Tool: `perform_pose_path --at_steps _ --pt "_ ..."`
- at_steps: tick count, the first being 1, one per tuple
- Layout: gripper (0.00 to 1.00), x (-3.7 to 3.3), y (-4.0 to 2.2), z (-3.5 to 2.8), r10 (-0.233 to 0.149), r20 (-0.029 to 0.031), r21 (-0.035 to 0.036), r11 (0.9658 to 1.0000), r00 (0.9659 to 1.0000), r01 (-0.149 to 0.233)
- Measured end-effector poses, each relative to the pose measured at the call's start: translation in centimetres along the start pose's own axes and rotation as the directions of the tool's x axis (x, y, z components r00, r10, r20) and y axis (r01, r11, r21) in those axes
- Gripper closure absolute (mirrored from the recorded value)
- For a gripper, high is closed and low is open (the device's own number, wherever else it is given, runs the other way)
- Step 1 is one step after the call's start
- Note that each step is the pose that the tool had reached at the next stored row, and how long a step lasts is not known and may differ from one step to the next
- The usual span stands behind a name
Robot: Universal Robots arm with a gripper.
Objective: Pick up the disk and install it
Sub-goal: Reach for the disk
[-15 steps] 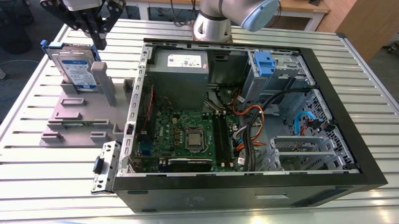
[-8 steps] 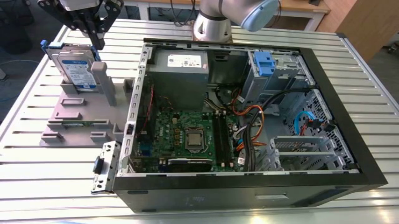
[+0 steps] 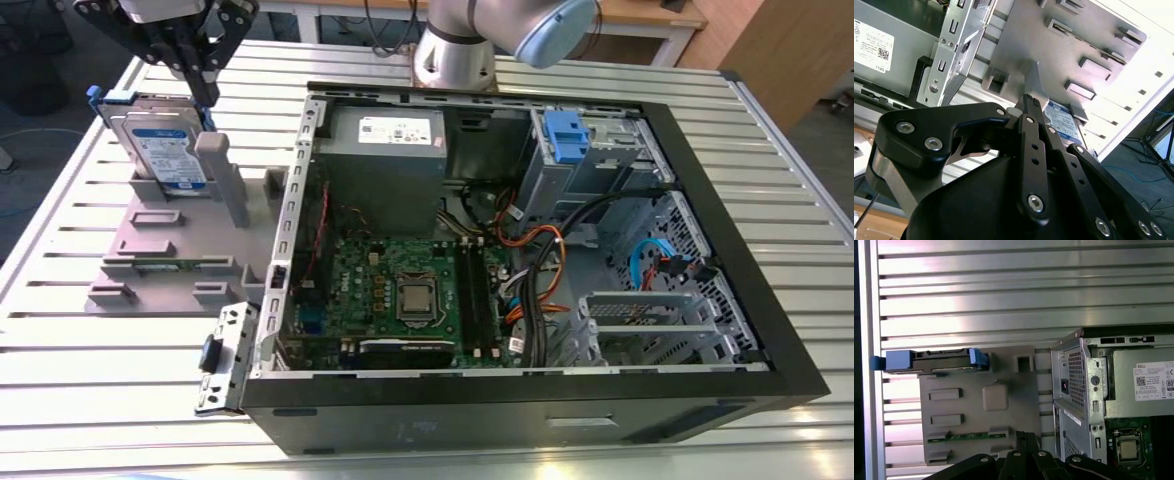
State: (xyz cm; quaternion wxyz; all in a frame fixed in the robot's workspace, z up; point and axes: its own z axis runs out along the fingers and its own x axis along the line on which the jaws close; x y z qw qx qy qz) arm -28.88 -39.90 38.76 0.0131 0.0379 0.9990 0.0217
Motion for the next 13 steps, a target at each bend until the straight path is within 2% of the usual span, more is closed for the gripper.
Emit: perform_pose_path --at_steps 13 --pt "0.89 0.57 -0.04 0.0 0.0 0.0 0.0 1.0 1.0 0.0"
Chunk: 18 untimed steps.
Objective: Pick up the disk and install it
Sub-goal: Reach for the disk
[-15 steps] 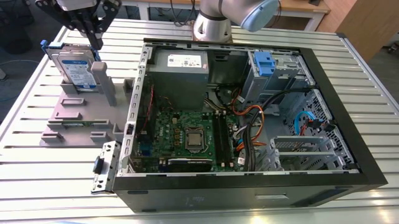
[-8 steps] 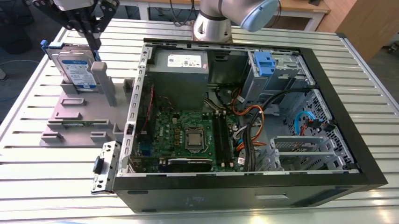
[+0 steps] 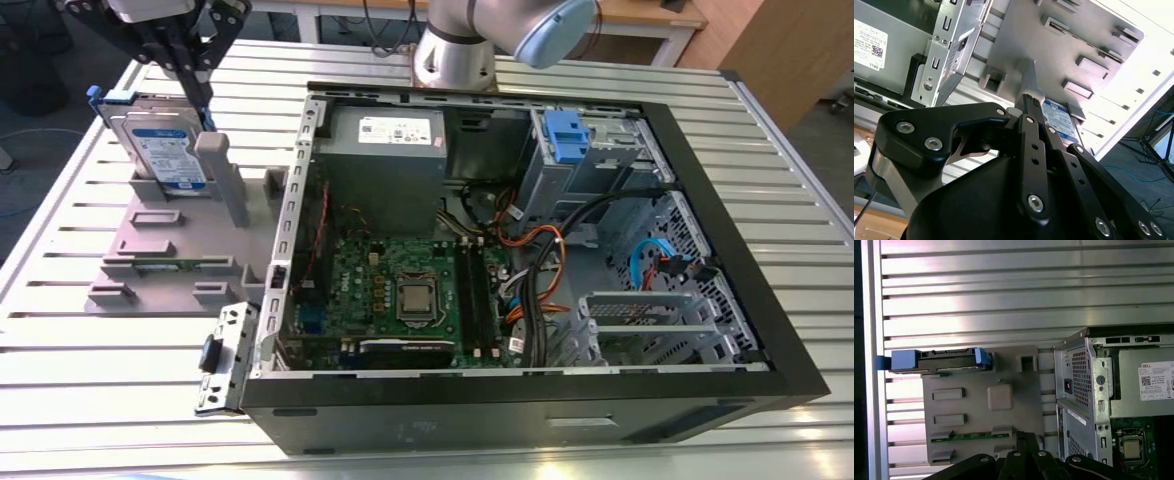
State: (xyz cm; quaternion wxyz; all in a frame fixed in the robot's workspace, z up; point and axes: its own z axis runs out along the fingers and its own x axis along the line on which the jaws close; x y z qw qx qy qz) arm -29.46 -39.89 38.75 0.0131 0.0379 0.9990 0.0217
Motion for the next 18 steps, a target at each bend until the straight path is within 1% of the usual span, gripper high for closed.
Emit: perform_pose_path --at_steps 18 --pt "0.89 0.61 -0.05 0.01 0.0 0.0 0.0 1.0 1.0 0.0"
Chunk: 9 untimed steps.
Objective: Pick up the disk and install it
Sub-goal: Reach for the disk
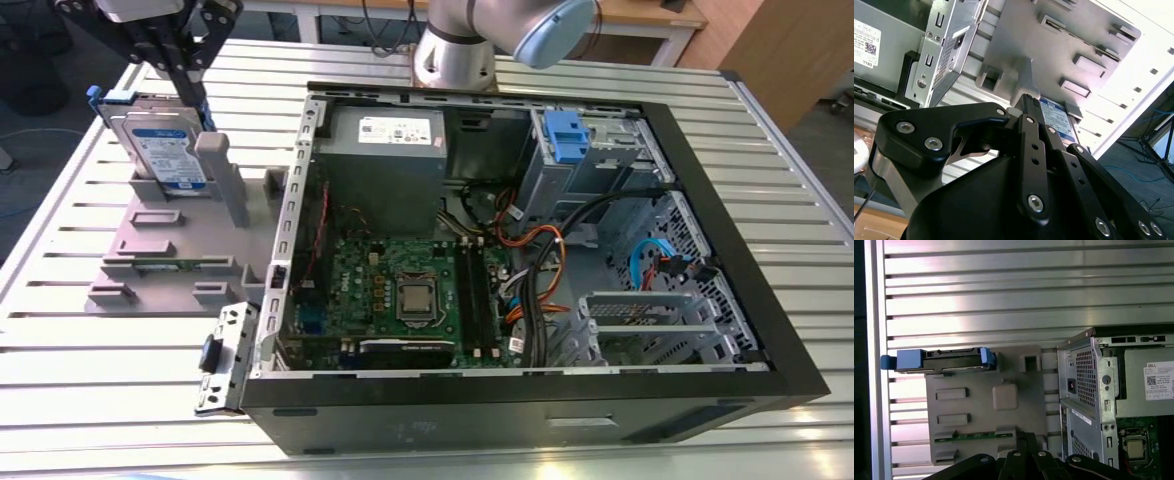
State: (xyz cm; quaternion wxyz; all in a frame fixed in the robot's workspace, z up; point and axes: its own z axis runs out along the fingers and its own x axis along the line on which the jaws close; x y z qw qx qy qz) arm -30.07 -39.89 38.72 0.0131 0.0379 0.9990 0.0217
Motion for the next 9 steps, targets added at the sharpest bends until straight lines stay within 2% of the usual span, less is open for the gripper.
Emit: perform_pose_path --at_steps 9 --pt "0.89 0.25 -0.02 0.01 0.0 0.0 0.0 1.0 1.0 0.0"
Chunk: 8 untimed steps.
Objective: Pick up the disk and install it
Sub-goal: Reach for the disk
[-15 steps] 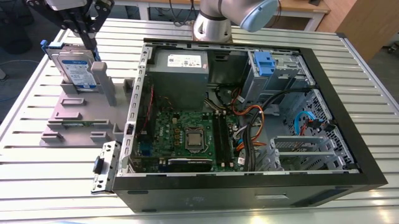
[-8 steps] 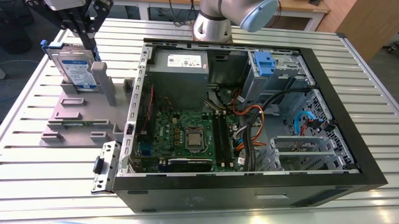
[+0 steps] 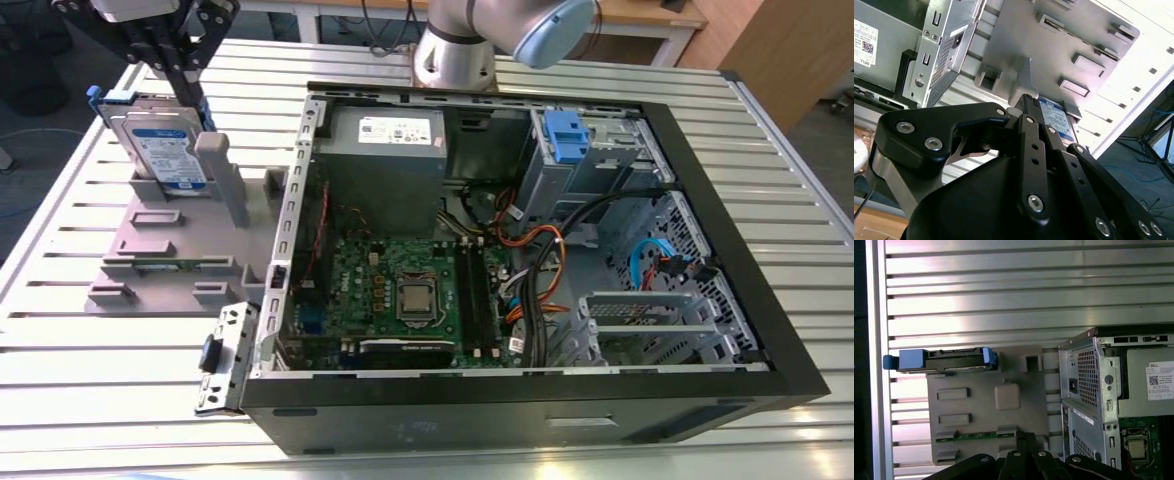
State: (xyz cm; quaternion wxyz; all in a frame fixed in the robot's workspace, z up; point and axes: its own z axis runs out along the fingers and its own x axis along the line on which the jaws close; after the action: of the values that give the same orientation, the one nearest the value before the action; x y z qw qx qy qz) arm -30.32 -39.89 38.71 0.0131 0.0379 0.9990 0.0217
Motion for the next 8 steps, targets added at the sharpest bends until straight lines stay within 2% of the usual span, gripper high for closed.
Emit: perform_pose_path --at_steps 8 --pt "0.89 0.21 -0.02 0.0 0.0 0.0 0.0 1.0 1.0 0.0"
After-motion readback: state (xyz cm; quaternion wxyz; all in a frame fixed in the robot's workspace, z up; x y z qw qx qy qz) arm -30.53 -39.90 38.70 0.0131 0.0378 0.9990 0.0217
